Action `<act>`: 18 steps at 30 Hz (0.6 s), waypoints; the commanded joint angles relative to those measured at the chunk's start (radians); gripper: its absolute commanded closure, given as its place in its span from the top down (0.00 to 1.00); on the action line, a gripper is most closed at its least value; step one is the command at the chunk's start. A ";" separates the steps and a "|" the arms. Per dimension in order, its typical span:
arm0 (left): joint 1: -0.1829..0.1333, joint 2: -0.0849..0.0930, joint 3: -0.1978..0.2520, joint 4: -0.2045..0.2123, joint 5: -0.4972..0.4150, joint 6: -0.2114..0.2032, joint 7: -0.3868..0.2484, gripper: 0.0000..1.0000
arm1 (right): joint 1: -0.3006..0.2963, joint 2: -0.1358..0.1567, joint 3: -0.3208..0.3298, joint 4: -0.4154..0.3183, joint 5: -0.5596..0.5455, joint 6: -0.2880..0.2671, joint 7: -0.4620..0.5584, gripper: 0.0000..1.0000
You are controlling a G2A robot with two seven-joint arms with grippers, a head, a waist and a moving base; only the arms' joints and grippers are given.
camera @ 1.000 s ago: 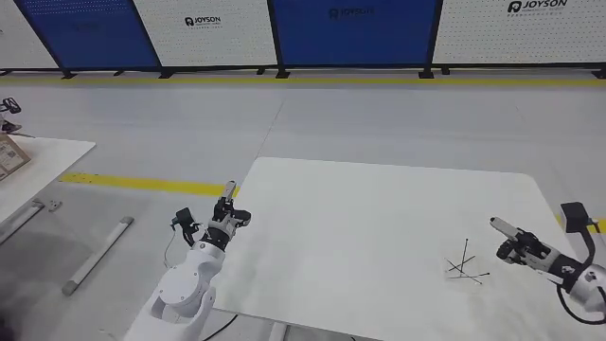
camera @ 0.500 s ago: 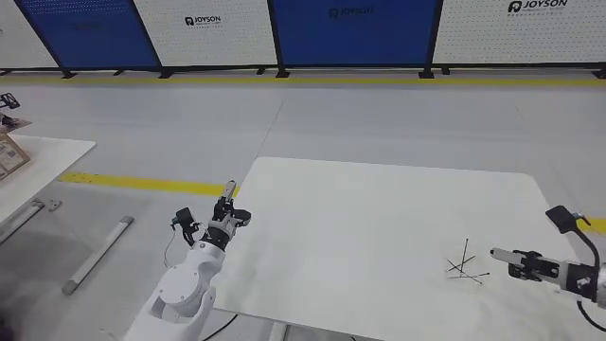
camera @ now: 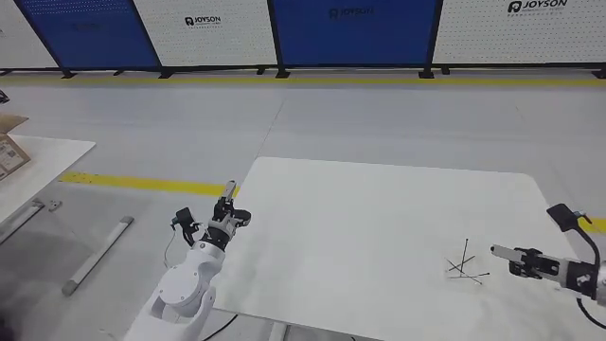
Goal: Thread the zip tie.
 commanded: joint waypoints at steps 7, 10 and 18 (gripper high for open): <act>0.000 0.000 0.000 0.000 0.000 0.000 0.000 1.00 | 0.040 0.038 -0.109 -0.016 -0.040 -0.014 0.000 1.00; 0.000 0.000 0.000 0.000 0.000 0.000 0.000 1.00 | 0.068 0.073 -0.140 0.010 -0.047 0.003 0.000 1.00; 0.000 0.000 0.000 0.000 0.000 0.000 0.000 1.00 | 0.130 0.160 -0.303 0.057 -0.021 0.051 0.000 1.00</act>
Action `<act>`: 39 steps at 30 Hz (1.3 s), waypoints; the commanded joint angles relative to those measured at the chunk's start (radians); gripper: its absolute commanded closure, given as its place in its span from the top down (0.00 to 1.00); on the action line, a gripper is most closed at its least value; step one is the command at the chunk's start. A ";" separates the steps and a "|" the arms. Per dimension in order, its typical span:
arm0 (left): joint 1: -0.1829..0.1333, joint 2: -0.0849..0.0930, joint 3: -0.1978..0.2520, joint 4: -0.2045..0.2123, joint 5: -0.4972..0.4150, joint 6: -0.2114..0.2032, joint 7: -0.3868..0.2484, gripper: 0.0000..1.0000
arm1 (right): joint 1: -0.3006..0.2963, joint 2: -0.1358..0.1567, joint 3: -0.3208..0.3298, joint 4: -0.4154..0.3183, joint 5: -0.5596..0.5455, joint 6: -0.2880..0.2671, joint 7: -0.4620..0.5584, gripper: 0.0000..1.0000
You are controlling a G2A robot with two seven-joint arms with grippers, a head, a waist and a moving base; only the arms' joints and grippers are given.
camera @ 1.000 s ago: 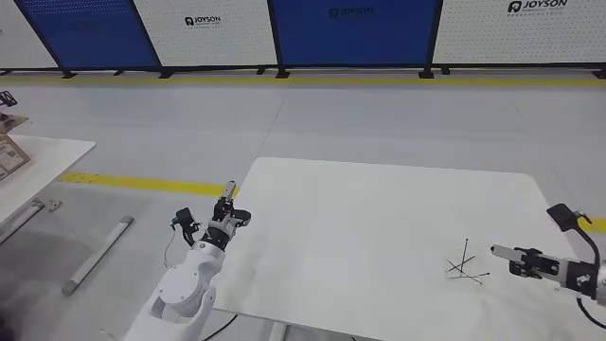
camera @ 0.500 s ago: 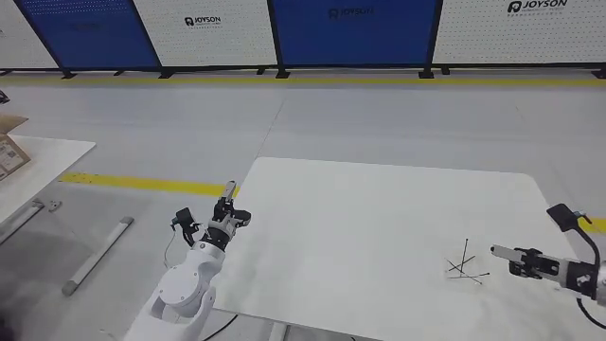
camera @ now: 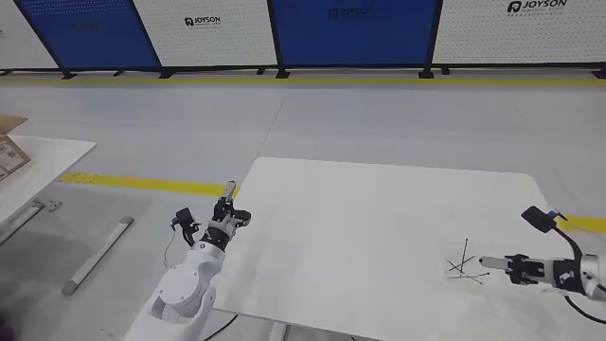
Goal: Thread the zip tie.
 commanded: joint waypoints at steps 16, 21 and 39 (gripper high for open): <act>0.000 0.000 0.000 0.000 0.000 0.000 0.000 1.00 | 0.055 0.016 -0.099 0.068 0.022 0.032 0.000 1.00; 0.000 0.000 0.000 0.000 0.000 0.000 0.000 1.00 | 0.142 0.021 -0.227 0.157 0.058 0.073 0.000 1.00; 0.000 0.000 0.000 0.000 0.000 0.000 0.000 1.00 | 0.161 0.029 -0.253 0.201 0.085 0.114 -0.048 1.00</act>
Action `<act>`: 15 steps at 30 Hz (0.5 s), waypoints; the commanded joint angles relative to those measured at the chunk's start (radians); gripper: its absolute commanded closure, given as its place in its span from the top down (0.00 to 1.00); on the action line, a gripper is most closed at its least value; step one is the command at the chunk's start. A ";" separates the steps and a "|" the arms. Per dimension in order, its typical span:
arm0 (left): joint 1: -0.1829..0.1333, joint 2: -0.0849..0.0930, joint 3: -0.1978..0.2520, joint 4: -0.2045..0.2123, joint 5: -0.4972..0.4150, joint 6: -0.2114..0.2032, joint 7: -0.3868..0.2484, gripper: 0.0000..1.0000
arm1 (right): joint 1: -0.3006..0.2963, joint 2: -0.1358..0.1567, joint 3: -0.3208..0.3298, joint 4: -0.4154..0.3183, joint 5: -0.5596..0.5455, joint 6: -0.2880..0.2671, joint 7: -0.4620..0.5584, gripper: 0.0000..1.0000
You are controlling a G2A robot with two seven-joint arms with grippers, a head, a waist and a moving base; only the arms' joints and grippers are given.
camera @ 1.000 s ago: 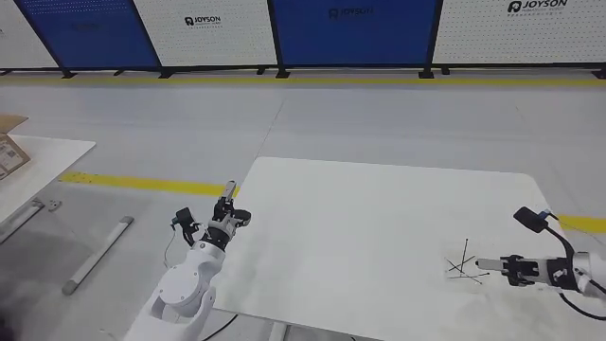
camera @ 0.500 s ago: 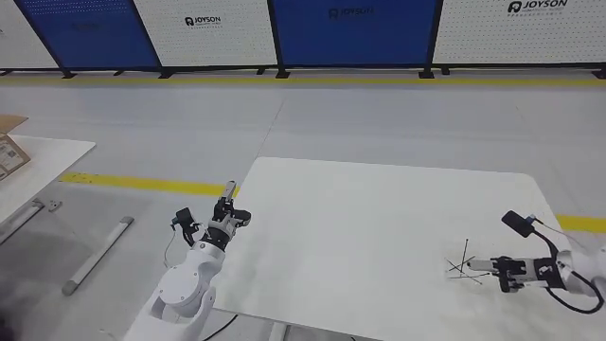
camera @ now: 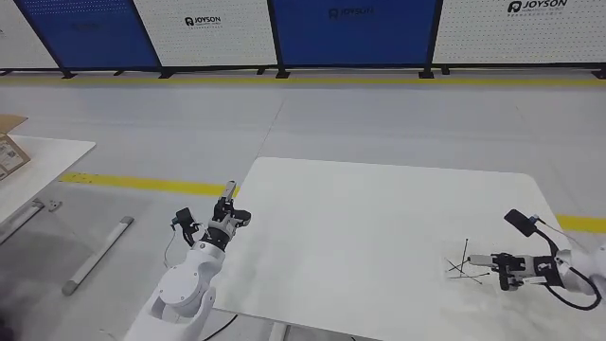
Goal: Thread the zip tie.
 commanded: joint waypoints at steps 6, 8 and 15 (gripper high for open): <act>0.000 0.000 0.000 0.000 0.000 0.000 0.000 1.00 | -0.014 0.007 0.020 0.011 0.005 0.021 0.007 0.34; 0.000 0.000 0.000 0.000 0.000 0.000 0.000 1.00 | -0.010 0.007 0.015 0.013 -0.002 0.037 0.012 0.35; 0.000 0.000 0.000 0.000 0.000 0.000 0.000 1.00 | 0.014 0.001 -0.011 0.036 -0.012 0.068 0.018 0.32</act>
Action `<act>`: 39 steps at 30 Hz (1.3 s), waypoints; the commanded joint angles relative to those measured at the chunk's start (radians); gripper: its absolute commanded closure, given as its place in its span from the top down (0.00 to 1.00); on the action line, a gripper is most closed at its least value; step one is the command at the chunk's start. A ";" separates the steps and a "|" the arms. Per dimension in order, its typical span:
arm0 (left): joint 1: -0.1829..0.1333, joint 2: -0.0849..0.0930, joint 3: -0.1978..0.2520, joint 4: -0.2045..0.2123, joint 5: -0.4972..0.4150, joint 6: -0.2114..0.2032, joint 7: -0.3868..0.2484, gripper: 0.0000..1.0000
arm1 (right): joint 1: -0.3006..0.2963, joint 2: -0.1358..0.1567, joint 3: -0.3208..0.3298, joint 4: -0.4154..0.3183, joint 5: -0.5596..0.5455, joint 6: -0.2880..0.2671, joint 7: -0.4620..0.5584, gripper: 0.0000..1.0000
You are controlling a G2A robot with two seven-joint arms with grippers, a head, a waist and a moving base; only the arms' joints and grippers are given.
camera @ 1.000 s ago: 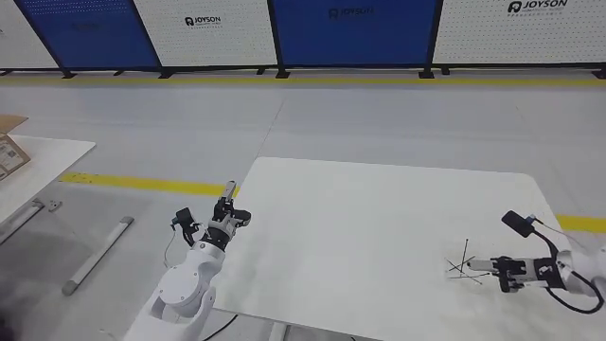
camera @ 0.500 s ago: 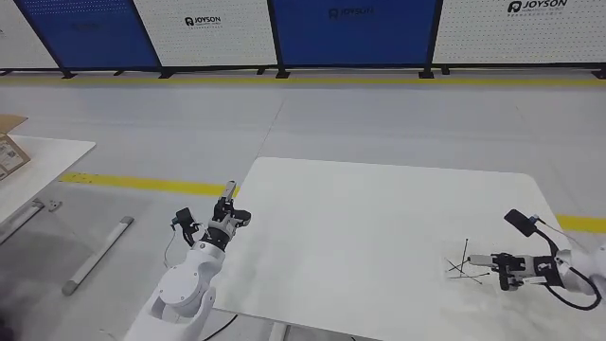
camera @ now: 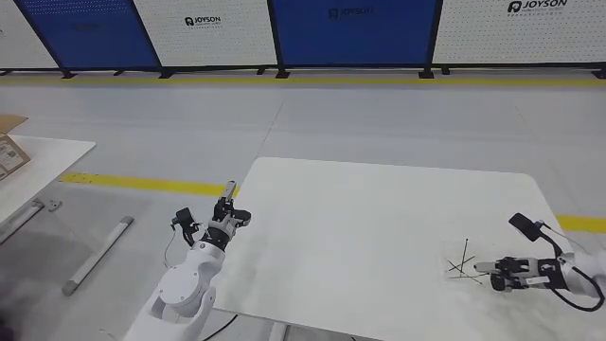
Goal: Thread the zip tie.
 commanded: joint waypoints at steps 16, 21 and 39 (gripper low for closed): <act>0.000 0.000 0.000 0.000 0.000 0.000 0.000 1.00 | 0.034 -0.009 -0.035 0.043 -0.027 0.078 -0.020 0.28; 0.000 0.000 0.000 0.000 0.000 0.000 0.000 1.00 | 0.043 -0.012 -0.043 0.059 -0.026 0.094 -0.022 0.31; 0.000 0.000 0.000 0.000 0.000 0.000 0.000 1.00 | 0.059 -0.016 -0.064 0.063 -0.048 0.129 -0.026 0.22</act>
